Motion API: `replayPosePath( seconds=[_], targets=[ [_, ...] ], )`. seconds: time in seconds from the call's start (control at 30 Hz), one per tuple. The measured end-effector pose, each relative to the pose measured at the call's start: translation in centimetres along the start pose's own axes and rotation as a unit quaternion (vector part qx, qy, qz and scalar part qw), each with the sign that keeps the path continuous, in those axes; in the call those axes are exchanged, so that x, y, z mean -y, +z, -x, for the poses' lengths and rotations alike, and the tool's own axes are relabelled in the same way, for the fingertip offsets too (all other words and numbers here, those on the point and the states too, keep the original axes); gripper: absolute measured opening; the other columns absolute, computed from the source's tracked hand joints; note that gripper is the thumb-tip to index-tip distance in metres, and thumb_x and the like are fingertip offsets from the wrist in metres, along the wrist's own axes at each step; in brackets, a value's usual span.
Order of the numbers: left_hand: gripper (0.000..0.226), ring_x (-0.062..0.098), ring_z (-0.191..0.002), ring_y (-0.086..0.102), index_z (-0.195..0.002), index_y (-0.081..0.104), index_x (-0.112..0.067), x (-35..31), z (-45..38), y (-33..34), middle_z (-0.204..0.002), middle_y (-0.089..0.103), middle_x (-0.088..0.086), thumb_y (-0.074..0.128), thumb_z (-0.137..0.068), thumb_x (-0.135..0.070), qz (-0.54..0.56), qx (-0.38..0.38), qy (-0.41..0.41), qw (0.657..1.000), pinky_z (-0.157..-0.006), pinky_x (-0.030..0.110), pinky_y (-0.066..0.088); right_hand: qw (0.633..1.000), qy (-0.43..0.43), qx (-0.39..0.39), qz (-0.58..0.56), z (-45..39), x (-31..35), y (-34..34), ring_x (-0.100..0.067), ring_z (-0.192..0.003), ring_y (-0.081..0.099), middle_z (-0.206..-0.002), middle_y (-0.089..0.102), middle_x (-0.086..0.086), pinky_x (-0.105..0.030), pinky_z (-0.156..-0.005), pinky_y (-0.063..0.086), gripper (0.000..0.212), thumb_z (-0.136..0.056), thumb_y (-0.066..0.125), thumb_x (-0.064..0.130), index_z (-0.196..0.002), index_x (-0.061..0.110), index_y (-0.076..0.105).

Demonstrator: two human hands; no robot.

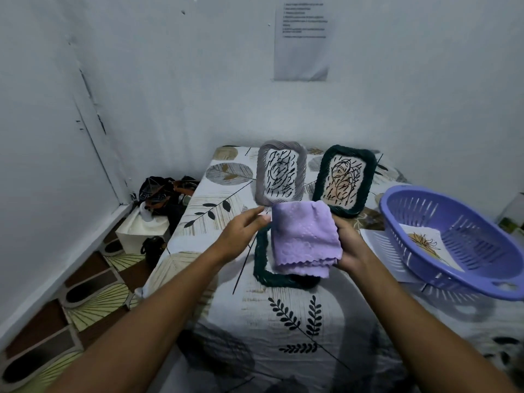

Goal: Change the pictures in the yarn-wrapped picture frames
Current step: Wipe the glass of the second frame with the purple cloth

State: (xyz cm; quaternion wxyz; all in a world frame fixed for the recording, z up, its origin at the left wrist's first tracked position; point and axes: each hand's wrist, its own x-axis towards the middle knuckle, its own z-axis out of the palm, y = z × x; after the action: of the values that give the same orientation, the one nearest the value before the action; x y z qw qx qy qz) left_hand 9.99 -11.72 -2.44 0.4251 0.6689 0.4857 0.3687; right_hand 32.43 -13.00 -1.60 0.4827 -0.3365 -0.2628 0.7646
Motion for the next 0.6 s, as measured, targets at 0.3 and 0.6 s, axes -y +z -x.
replayPosePath(
  seconds=[0.3,0.6],
  targets=[
    [0.048,0.022,-0.079,0.065,-0.121,0.054,-0.009,-1.1,0.7,0.1,-0.098,0.069,0.009,0.074,-0.078,-0.004,0.262,-0.043,-0.111,0.958,-0.059,0.035,0.056,0.994,0.025,0.087,-0.059,0.7,-0.6,2.7,-0.042,-0.1,0.065,-0.117,0.064,-0.027,-0.054,-0.077,0.056,0.089,-0.085,0.03,0.076,-0.105,0.001,0.073],
    [0.034,0.025,-0.078,0.06,-0.095,0.047,-0.014,1.0,2.0,-4.4,-0.092,0.064,0.015,0.065,-0.08,0.011,0.259,-0.122,-0.103,0.953,-0.071,0.038,0.052,0.951,-0.072,0.042,0.298,-2.6,-2.7,4.3,-0.035,-0.076,0.057,-0.147,0.023,-0.034,-0.04,-0.064,0.051,0.098,-0.085,0.053,-0.019,-0.146,0.05,0.019]
  ],
)
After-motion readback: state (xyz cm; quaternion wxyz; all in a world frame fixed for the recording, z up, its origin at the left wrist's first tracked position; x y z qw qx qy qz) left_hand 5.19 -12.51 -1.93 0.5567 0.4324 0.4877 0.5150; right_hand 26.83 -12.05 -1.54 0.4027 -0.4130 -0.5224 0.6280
